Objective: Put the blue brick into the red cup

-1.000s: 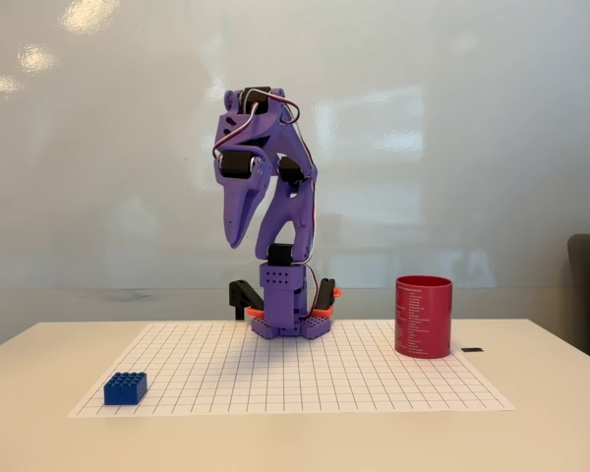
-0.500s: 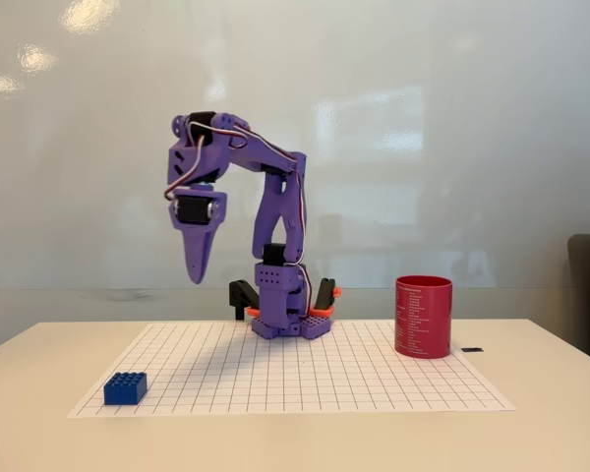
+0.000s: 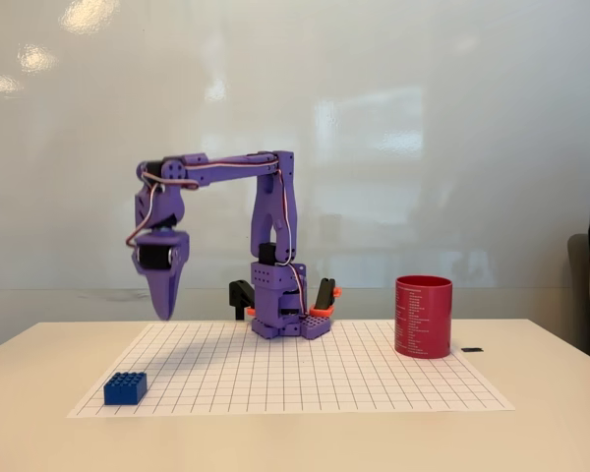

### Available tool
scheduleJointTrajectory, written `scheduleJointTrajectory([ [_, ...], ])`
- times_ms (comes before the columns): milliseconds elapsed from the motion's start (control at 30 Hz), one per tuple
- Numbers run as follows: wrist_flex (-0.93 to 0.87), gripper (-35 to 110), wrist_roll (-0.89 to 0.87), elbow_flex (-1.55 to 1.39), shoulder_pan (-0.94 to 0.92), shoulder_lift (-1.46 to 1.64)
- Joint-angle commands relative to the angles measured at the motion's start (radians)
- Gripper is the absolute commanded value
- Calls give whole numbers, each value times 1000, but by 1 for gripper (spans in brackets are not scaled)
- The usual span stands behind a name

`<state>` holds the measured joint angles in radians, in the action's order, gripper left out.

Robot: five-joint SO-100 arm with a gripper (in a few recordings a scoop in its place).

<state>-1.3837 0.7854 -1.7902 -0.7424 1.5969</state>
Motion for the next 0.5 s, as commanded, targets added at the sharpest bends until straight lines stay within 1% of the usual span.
scheduleJointTrajectory([
  [0,55,-1,26,-17,-35,-2],
  [333,239,-1,-31,-20,-18,-103],
  [467,267,-1,-43,2,9,-109],
])
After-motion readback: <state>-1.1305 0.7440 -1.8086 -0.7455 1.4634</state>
